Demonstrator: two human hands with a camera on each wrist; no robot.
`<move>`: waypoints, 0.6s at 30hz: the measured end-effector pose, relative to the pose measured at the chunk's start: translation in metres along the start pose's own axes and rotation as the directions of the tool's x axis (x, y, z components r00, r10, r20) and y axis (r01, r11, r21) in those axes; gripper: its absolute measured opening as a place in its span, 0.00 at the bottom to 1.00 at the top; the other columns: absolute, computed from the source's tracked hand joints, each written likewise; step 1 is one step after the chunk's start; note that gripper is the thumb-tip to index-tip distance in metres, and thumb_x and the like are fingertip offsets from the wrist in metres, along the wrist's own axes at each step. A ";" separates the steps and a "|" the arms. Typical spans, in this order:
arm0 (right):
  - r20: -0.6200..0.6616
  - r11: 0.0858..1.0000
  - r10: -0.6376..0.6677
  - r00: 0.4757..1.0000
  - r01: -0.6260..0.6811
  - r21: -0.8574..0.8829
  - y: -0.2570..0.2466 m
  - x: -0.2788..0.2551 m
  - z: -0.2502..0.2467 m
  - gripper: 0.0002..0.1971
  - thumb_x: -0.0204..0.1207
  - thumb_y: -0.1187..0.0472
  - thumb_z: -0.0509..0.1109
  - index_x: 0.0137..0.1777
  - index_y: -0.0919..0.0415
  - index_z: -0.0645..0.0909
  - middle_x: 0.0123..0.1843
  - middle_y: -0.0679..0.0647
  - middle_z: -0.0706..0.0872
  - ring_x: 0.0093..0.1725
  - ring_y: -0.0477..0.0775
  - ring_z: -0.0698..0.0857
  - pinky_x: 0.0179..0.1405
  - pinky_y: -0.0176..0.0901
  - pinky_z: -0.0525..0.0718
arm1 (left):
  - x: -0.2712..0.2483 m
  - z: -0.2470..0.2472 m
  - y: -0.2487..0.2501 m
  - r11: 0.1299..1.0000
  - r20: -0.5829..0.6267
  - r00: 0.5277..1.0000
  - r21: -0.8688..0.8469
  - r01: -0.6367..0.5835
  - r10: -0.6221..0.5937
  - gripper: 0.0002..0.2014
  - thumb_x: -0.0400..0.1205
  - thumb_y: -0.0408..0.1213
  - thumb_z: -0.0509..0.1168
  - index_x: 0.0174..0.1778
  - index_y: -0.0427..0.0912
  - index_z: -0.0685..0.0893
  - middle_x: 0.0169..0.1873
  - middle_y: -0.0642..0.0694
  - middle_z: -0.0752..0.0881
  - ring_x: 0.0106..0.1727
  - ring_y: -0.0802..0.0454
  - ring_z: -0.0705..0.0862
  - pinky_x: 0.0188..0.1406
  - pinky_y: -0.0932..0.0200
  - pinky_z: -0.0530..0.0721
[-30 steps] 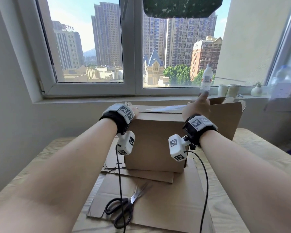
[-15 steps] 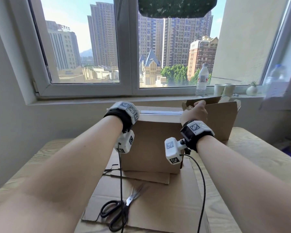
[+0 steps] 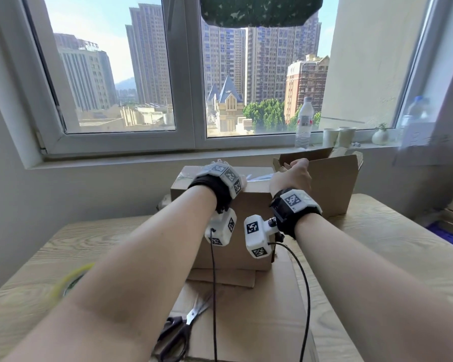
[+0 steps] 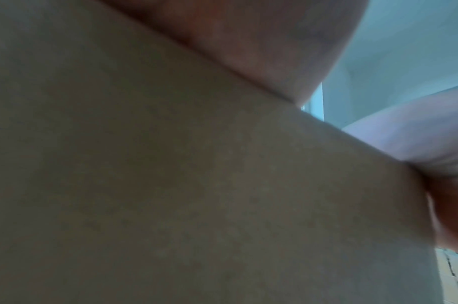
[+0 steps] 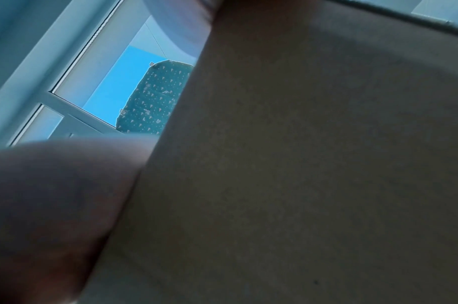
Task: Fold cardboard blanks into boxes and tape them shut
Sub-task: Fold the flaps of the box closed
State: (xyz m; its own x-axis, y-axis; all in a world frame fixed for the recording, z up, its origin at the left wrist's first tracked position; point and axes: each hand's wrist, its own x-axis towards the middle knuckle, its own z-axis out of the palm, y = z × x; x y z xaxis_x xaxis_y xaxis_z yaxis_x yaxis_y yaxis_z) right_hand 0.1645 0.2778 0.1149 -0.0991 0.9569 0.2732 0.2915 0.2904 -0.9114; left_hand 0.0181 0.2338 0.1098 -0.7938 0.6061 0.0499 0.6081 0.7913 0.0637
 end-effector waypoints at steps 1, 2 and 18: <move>0.000 1.000 0.002 1.000 -0.002 -0.002 0.001 0.001 0.000 0.15 0.76 0.72 0.63 0.61 0.61 0.73 0.60 0.60 0.85 0.58 0.65 0.86 0.47 0.48 0.77 | -0.010 -0.002 0.006 1.000 -0.023 1.000 -0.028 0.003 -0.003 0.36 0.85 0.56 0.49 0.82 0.32 0.61 0.81 0.32 0.62 0.82 0.35 0.61 0.80 0.43 0.60; 0.005 1.000 0.008 1.000 -0.008 -0.001 0.001 0.001 -0.001 0.15 0.76 0.72 0.63 0.62 0.61 0.73 0.61 0.60 0.85 0.58 0.65 0.85 0.47 0.47 0.77 | -0.017 -0.003 0.013 0.998 -0.011 1.000 -0.063 -0.024 0.023 0.35 0.86 0.54 0.49 0.82 0.32 0.60 0.82 0.33 0.63 0.82 0.36 0.62 0.80 0.44 0.60; 0.154 0.993 0.115 0.981 -0.117 0.003 0.020 0.039 -0.008 0.04 0.75 0.71 0.70 0.41 0.68 0.87 0.37 0.62 0.90 0.27 0.56 0.90 0.28 0.50 0.91 | -0.022 0.000 0.024 0.994 0.013 0.996 -0.057 -0.090 0.091 0.35 0.90 0.55 0.44 0.86 0.38 0.43 0.87 0.42 0.42 0.87 0.42 0.41 0.85 0.47 0.41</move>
State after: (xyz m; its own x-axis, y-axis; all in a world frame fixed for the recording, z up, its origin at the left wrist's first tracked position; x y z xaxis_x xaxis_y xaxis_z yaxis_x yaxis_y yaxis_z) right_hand 0.1745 0.3210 0.1099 -0.2104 0.9708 0.1154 0.2982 0.1761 -0.9381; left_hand 0.0499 0.2398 0.1099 -0.7351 0.6766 0.0430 0.6763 0.7275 0.1156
